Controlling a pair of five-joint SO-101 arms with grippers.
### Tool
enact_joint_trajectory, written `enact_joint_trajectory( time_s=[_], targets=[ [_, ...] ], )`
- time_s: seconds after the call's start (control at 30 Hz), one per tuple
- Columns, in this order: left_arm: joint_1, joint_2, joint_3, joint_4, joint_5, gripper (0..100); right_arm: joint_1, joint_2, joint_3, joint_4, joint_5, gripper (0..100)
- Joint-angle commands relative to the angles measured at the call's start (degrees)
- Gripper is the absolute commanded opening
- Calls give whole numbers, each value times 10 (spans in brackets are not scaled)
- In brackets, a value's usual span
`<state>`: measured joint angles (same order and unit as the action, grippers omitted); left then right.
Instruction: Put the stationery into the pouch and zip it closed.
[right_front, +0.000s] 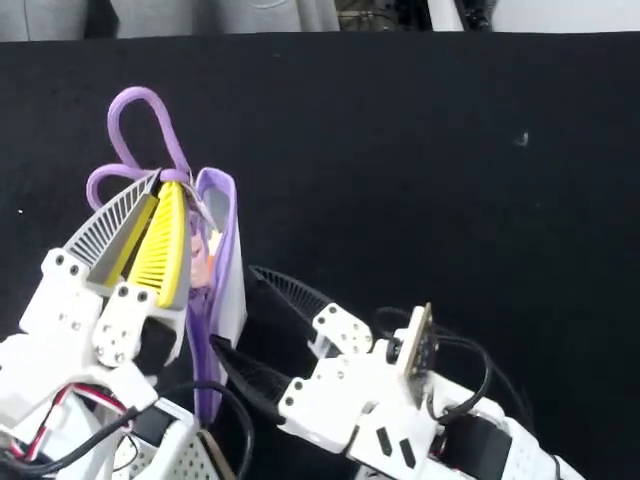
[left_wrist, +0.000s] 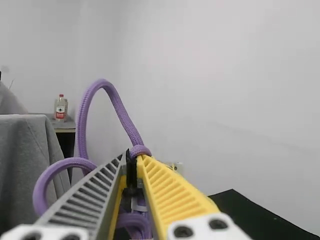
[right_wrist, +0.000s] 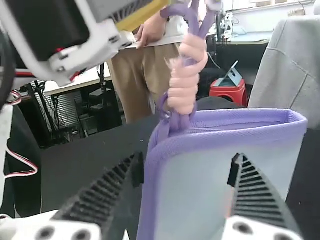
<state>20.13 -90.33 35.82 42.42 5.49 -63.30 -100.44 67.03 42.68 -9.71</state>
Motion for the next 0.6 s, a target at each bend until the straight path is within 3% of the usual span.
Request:
enact_joint_trajectory(
  time_s=[0.0, 0.17, 0.27, 0.57],
  targets=[
    [-2, 4, 0, -23, 7, 28, -8, 1, -5, -12, -7, 284],
    [-2, 4, 1, -22, 7, 28, -66, 7, -15, -3, -21, 284],
    [-2, -1, 0, -20, 7, 28, -65, 7, -7, -4, -21, 284],
    [-2, -1, -5, -19, 7, 28, 59, 7, 30, 1, -21, 284]
  ],
)
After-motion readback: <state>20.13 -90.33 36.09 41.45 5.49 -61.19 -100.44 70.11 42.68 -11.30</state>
